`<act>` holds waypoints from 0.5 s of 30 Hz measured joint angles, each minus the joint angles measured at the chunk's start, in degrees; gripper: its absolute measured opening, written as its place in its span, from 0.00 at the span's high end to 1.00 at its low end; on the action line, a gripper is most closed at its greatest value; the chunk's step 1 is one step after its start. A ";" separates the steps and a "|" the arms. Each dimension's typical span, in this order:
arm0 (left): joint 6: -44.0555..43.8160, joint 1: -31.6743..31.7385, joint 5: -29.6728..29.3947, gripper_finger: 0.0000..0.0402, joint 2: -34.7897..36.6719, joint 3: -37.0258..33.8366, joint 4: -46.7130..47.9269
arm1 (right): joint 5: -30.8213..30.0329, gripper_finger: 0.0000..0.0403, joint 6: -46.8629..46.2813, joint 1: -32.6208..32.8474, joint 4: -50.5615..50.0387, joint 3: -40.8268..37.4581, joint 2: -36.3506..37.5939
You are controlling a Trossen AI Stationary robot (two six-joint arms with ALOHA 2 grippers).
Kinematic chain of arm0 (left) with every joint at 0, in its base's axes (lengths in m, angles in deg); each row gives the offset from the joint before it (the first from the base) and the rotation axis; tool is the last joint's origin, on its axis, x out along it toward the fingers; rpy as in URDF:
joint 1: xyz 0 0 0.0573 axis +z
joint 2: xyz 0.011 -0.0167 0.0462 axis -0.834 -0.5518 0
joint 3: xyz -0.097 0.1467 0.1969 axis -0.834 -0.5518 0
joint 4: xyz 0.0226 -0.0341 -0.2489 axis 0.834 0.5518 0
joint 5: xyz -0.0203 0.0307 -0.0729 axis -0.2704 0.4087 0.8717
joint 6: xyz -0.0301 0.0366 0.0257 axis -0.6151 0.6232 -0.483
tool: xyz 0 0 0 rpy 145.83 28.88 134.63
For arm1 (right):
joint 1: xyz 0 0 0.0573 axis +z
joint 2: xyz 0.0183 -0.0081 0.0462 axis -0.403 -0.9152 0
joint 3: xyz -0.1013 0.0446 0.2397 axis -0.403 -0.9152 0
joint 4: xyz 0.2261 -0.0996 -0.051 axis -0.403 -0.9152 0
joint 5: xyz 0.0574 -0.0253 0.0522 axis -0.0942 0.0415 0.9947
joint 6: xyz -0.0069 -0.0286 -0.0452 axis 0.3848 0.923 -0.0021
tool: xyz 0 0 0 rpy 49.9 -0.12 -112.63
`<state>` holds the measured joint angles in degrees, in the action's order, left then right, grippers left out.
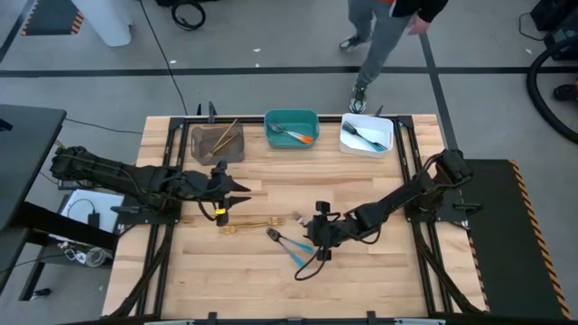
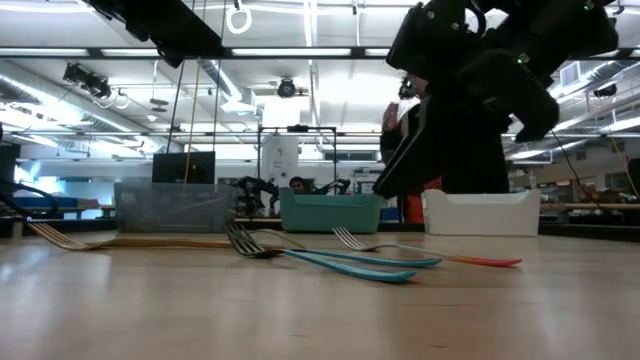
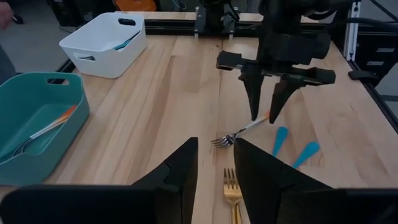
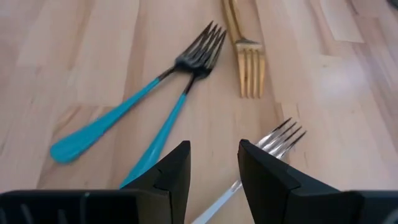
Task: Sort silverware by color (type)
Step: Put the orange fork into the blue bin
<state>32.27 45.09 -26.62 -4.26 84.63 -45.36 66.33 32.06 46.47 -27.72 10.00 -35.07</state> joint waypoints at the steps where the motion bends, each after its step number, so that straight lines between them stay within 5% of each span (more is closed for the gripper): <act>1: 0.00 0.00 0.00 0.72 0.00 0.00 0.00 | 0.01 0.65 0.42 0.22 0.40 -0.52 0.00; 10: 0.37 0.00 -0.02 0.72 0.00 0.00 -0.13 | -0.38 0.65 0.87 -0.21 12.60 -6.83 0.00; 15: 0.50 0.00 -0.04 0.72 0.00 0.00 -0.18 | -6.39 0.65 -2.01 0.25 12.30 -6.85 -1.19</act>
<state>32.76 45.09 -26.67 -4.26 84.63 -45.54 59.94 30.05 46.72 -15.42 3.15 -36.26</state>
